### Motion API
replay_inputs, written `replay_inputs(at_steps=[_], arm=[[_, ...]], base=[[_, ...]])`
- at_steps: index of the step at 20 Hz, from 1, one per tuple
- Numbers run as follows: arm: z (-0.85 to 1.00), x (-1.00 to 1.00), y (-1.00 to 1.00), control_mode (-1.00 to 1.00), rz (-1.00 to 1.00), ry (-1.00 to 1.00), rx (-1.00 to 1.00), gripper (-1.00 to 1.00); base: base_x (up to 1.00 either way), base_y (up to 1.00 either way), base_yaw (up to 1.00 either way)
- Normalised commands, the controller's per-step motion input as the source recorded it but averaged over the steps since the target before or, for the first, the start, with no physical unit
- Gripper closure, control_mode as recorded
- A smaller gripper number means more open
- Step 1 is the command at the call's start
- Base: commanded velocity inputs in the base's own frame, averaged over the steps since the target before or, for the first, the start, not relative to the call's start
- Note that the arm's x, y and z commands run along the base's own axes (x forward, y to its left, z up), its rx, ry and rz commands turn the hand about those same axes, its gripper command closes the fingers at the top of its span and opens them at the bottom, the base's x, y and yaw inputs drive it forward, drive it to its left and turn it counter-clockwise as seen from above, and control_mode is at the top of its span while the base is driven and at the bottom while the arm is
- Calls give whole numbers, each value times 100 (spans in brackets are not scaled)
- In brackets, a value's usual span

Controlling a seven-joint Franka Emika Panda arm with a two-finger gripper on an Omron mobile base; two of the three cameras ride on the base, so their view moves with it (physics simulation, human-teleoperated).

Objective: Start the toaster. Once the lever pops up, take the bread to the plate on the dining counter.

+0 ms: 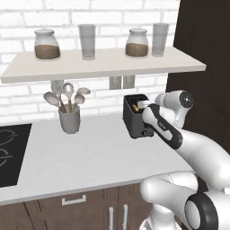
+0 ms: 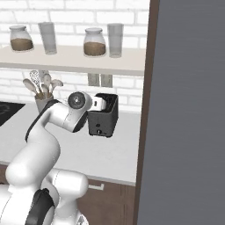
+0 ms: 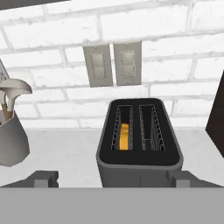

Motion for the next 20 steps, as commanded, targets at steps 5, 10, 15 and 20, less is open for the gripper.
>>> replay_inputs(at_steps=[5, 10, 15, 20], arm=[[0, 0, 0, -100, 0, 0, 0, -100], [0, 0, 0, -100, 0, 0, 0, -100], [0, 0, 0, -100, 0, 0, 0, -100], [0, 0, 0, -100, 0, 0, 0, -100]], base=[[0, 0, 0], [0, 0, 0], [0, 0, 0], [0, 0, 0]])
